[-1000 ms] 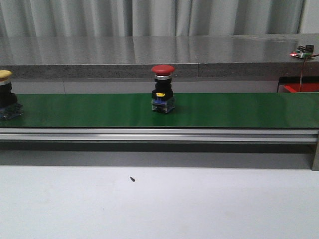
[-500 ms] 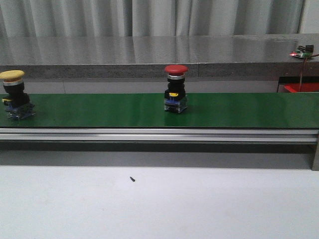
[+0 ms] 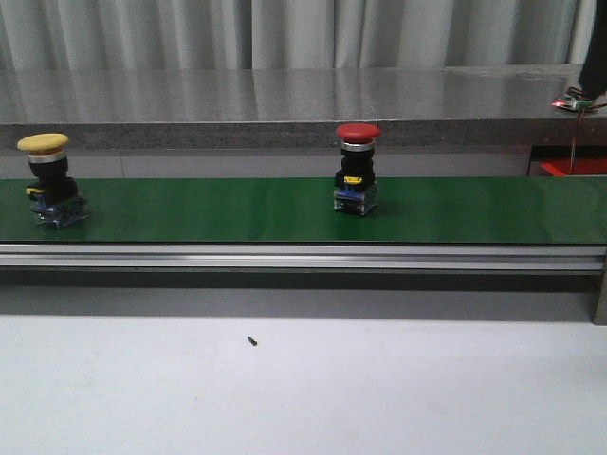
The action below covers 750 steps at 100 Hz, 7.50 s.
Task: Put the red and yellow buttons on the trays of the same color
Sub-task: 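Lower the right gripper over the red button on the belt, then grasp the red button with the right gripper and lift it, then carry the red button to the red tray and release it, then lower the right gripper over the yellow button on the belt, then grasp the yellow button with the right gripper and lift it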
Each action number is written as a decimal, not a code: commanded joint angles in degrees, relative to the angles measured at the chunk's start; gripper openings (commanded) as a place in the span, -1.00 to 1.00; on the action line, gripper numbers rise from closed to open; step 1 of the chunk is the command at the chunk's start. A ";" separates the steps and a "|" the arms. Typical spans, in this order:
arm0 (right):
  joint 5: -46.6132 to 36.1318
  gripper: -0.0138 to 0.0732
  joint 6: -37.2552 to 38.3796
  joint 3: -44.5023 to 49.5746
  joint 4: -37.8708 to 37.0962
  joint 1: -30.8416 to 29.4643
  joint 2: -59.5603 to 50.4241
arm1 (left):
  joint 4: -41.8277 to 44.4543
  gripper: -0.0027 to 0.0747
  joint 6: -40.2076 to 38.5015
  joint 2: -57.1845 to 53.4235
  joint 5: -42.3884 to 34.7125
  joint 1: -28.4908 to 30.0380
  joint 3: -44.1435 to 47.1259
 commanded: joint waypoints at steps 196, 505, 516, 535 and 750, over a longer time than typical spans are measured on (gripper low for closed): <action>22.19 -0.05 15.75 -37.09 -4.69 11.42 35.42 | -0.65 -0.98 0.12 0.22 -3.84 -0.40 -1.61; 21.63 0.56 -3.26 -60.40 -4.69 -22.43 41.86 | -0.65 -0.98 0.12 0.22 -3.84 -0.40 -1.52; 22.10 0.56 -3.26 -59.27 -4.03 -22.14 37.74 | -0.65 -0.98 0.12 0.22 -3.84 -0.40 -1.52; 22.10 0.56 -3.26 -52.62 -3.88 -20.40 30.05 | -0.65 -0.98 0.12 0.22 -3.84 -0.40 -1.52; 13.09 0.56 28.85 -25.56 -4.69 13.06 24.39 | -0.65 -0.98 0.12 0.22 -3.84 -0.40 -1.52</action>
